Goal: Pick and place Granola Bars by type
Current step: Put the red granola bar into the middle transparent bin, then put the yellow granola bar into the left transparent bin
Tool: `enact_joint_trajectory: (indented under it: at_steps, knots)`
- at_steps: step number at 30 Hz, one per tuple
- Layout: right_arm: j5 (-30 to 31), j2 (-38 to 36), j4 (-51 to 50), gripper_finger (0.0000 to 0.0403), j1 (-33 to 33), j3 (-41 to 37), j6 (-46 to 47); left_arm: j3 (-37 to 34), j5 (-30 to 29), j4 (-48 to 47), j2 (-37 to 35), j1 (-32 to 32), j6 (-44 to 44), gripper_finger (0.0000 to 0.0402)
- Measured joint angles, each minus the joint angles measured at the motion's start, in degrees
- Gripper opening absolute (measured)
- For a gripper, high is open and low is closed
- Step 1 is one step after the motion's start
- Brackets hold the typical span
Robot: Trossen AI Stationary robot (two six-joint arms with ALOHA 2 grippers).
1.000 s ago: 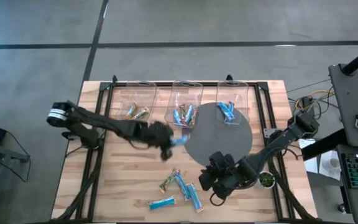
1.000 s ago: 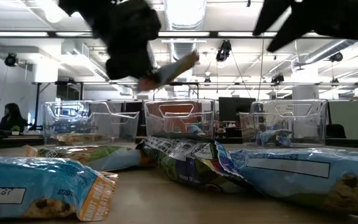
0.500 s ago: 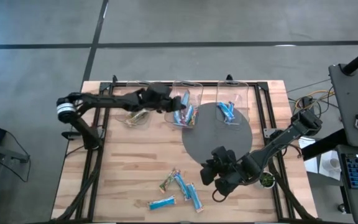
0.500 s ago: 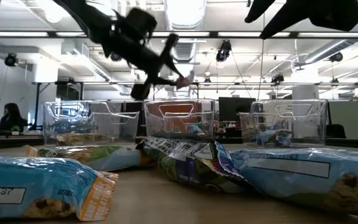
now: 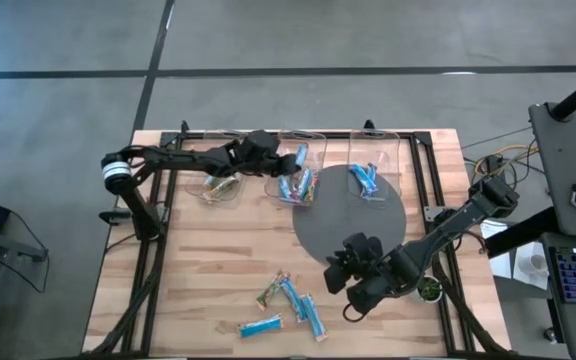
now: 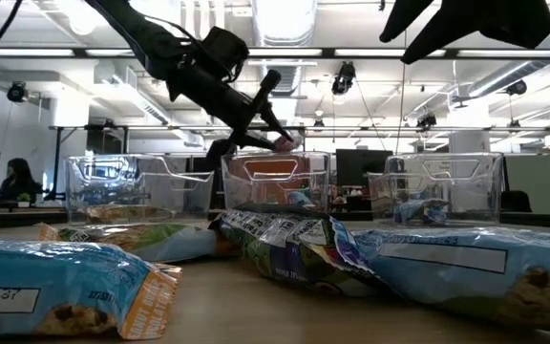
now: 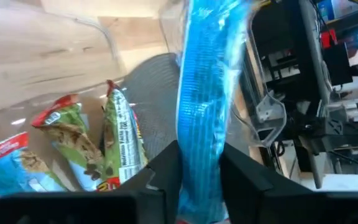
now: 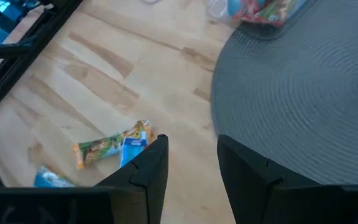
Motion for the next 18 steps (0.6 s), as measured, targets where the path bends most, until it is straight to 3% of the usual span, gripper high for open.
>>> enact_joint_trajectory:
  at_steps: [8, 13, 18]
  knots:
    - [1.4, 0.0, -0.7, 0.0129, 0.0, 0.0, -0.5, 0.0, 0.9, -2.3, -0.2, -0.1, -0.1, 0.0172]
    - [2.0, 0.0, -0.7, 0.0125, 0.0, 0.0, -0.6, -0.2, 5.2, -2.1, -3.1, -2.0, 1.2, 0.0185]
    - [2.0, 0.0, -0.4, 0.0130, 0.0, 0.0, 0.2, -0.4, 7.1, -6.0, -8.3, -9.0, 8.1, 0.0186]
